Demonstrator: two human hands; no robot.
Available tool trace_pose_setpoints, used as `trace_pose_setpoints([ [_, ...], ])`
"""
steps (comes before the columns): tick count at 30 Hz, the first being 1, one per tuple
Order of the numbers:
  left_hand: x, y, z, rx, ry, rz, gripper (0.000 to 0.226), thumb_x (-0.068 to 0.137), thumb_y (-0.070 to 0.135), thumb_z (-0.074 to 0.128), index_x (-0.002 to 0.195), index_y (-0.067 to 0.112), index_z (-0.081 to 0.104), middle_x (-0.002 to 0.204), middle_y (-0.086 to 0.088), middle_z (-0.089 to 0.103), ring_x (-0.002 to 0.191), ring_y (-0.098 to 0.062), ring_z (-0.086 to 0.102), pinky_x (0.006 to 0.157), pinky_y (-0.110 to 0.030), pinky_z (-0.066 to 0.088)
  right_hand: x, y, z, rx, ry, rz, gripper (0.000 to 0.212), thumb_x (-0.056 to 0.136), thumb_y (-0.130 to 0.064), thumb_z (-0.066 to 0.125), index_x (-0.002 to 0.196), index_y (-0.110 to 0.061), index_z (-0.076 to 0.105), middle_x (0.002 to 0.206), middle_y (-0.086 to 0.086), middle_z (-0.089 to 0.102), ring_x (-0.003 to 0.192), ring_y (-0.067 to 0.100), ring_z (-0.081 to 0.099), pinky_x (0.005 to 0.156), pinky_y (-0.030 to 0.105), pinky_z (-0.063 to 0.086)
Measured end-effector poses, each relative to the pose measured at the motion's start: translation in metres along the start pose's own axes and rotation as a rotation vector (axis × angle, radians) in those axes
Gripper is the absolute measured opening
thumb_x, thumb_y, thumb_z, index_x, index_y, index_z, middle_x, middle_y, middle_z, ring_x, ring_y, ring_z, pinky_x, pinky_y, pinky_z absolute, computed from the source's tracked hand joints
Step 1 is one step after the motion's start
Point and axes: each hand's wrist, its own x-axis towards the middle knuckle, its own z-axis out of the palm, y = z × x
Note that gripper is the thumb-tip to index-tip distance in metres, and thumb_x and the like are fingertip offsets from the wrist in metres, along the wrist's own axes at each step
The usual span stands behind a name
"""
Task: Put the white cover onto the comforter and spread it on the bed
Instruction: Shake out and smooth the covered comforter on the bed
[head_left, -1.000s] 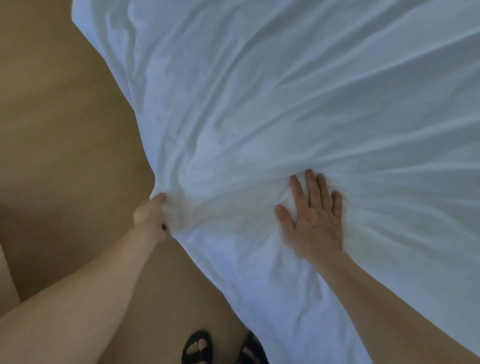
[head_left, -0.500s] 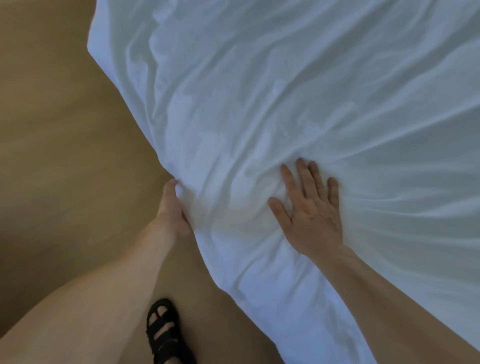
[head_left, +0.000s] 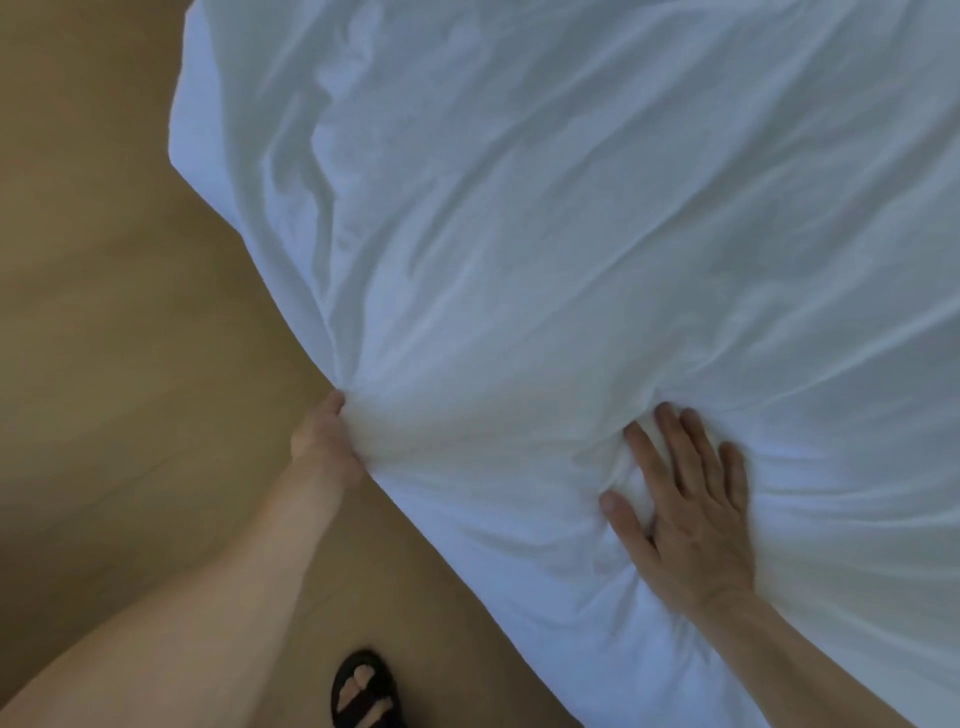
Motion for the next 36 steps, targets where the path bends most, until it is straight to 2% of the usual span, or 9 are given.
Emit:
trace_pose_setpoints([
  [3,0.009,0.027,-0.027,0.160,0.252,0.206,0.041,0.104,0.019,0.047,0.137,-0.003,0.050,0.130,-0.019,0.056,0.096,-0.017,0.040,0.070,-0.023,0.030,0.001,-0.001,-0.005,-0.009,0.007,-0.019,0.069,0.090,-0.058,0.037,0.150,-0.023,0.039,0.162,0.005,0.028,0.150,0.027,0.023,0.118,0.055,0.016],
  [6,0.002,0.045,-0.037,0.119,0.359,0.370,0.025,0.095,0.024,0.059,0.110,0.005,0.065,0.102,-0.013,0.062,0.087,-0.021,0.053,0.074,-0.030,0.040,0.001,-0.006,-0.009,-0.016,0.016,-0.007,0.069,0.089,-0.056,0.039,0.148,-0.022,0.045,0.160,0.006,0.032,0.148,0.027,0.028,0.117,0.055,0.018],
  [12,0.004,0.013,-0.020,-0.048,-0.169,-0.010,0.028,0.092,0.021,0.051,0.065,0.020,0.048,0.060,0.002,0.053,0.051,-0.017,0.047,0.049,-0.024,0.045,0.044,-0.024,-0.020,0.048,0.219,-0.002,0.060,0.095,-0.053,0.040,0.141,-0.016,0.053,0.133,0.014,0.058,0.118,0.039,0.053,0.104,0.054,0.035],
  [16,0.026,0.006,0.006,0.103,-0.103,-0.028,0.008,0.091,0.012,0.058,0.091,0.011,0.066,0.088,-0.008,0.066,0.080,-0.026,0.062,0.080,-0.044,0.057,0.116,-0.048,-0.011,0.030,0.140,-0.039,0.063,0.095,-0.054,0.035,0.152,-0.026,0.037,0.158,0.008,0.033,0.144,0.033,0.029,0.118,0.050,0.017],
  [19,0.040,0.018,0.024,0.172,-0.176,-0.015,0.015,0.095,0.015,0.057,0.103,0.009,0.067,0.102,-0.007,0.069,0.091,-0.027,0.066,0.078,-0.040,0.057,0.126,-0.049,0.008,0.019,0.020,0.000,0.067,0.094,-0.057,0.028,0.156,-0.034,0.022,0.166,-0.001,0.014,0.153,0.024,0.010,0.122,0.049,0.007],
  [23,0.043,0.039,0.041,0.020,-0.322,0.000,0.028,0.091,0.044,0.058,0.094,0.018,0.068,0.095,-0.005,0.067,0.086,-0.027,0.064,0.081,-0.042,0.050,0.127,-0.045,0.013,0.017,-0.003,-0.009,0.067,0.093,-0.056,0.030,0.156,-0.035,0.019,0.165,-0.001,0.014,0.152,0.024,0.010,0.121,0.049,0.007],
  [29,0.035,0.065,0.042,-0.104,-0.355,-0.004,0.029,0.086,0.040,0.069,0.104,0.018,0.063,0.095,-0.004,0.063,0.084,-0.026,0.058,0.076,-0.036,0.049,0.128,-0.044,0.014,0.010,-0.027,0.000,0.068,0.093,-0.055,0.031,0.156,-0.035,0.016,0.165,0.001,0.014,0.152,0.024,0.010,0.120,0.047,0.007],
  [32,0.036,0.071,0.035,0.126,-0.082,0.025,0.036,0.107,0.011,0.039,0.141,0.006,0.047,0.137,-0.014,0.054,0.119,-0.037,0.054,0.074,-0.018,0.051,0.129,-0.046,0.012,-0.005,-0.055,0.022,0.068,0.093,-0.055,0.030,0.156,-0.034,0.016,0.165,0.001,0.015,0.151,0.023,0.009,0.120,0.044,0.004],
  [36,0.036,0.094,0.006,0.242,0.277,0.293,0.036,0.105,0.020,0.040,0.137,0.006,0.046,0.135,-0.022,0.053,0.123,-0.039,0.053,0.091,-0.037,0.045,0.128,-0.046,0.007,-0.008,-0.131,0.059,0.069,0.093,-0.059,0.023,0.156,-0.039,0.008,0.166,-0.004,0.006,0.153,0.018,0.001,0.122,0.042,-0.001],
])
